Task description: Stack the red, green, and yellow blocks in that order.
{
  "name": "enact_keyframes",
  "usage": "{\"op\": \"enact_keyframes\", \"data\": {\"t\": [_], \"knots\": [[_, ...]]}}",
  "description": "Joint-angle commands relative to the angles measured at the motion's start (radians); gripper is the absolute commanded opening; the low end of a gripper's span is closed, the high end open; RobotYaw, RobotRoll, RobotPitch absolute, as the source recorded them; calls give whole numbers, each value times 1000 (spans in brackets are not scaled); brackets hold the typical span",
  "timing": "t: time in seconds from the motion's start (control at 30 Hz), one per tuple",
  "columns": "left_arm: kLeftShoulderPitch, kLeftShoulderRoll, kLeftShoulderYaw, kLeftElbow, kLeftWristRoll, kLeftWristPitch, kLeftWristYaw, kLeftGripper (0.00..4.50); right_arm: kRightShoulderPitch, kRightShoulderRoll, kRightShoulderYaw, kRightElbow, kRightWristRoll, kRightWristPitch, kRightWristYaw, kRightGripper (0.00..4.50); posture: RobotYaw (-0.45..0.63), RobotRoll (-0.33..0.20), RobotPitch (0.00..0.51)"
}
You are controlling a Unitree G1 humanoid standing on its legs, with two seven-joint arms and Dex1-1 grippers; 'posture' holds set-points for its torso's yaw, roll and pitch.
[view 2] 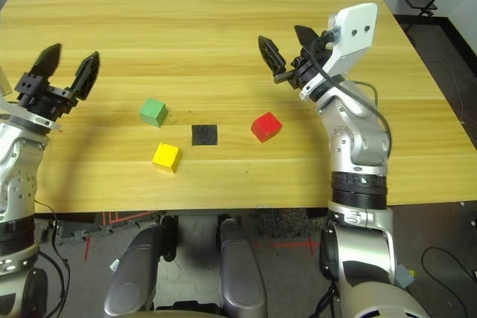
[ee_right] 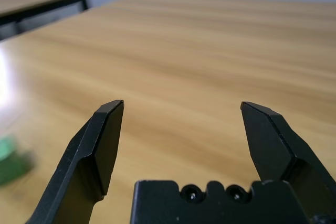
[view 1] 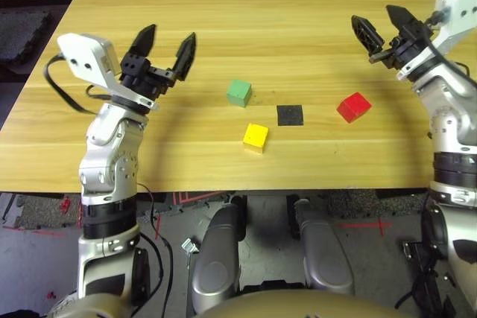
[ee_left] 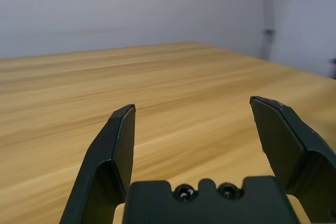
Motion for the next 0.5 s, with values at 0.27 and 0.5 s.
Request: {"op": "enact_keyframes", "data": {"t": [0.27, 0.5], "knots": [[-96, 96, -127, 159, 49, -10, -311, 4452, 19, -51, -8, -69, 52, 122, 51, 4500, 254, -20, 268], [-165, 174, -179, 388, 120, -118, -573, 4452, 53, -75, -23, -132, 82, 173, 75, 4500, 232, -17, 279]]}}
